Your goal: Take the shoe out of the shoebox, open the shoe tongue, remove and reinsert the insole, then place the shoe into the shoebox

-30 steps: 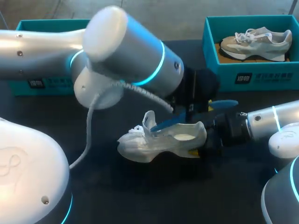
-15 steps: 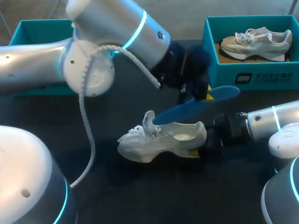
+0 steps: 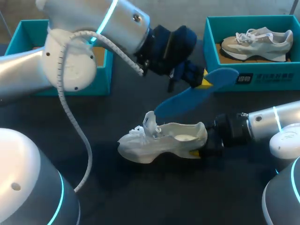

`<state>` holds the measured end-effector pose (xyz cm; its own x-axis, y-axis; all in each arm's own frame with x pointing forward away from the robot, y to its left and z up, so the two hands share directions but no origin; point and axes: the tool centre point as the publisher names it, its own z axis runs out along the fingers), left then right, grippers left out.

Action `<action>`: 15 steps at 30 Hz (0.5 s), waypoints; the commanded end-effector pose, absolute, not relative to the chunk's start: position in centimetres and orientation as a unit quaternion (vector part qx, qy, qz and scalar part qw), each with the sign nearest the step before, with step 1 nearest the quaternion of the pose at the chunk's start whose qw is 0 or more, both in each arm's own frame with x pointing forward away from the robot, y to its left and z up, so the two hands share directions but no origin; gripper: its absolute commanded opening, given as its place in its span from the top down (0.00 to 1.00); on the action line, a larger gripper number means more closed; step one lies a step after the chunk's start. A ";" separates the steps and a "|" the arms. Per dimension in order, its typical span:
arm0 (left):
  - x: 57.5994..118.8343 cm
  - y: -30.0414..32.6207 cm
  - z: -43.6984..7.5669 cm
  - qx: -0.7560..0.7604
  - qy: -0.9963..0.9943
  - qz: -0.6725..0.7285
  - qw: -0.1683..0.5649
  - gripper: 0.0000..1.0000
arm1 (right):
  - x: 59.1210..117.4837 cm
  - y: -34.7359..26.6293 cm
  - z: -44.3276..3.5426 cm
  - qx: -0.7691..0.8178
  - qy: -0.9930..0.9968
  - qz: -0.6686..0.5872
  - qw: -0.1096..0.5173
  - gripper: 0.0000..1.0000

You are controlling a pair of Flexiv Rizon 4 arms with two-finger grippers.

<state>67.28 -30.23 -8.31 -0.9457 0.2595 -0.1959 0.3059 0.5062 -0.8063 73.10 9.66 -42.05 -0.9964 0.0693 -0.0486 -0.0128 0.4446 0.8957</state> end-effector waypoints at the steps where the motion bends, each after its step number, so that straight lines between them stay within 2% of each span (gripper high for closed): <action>1: 66.8 -28.9 -6.9 0.168 0.857 -0.486 0.028 1.00 | 73.1 9.7 -42.0 0.017 0.850 0.526 0.040 1.00; 15: 66.4 -28.1 -2.4 0.168 0.800 -0.576 -0.002 1.00 | 73.1 9.7 -42.0 0.017 0.850 0.526 0.040 1.00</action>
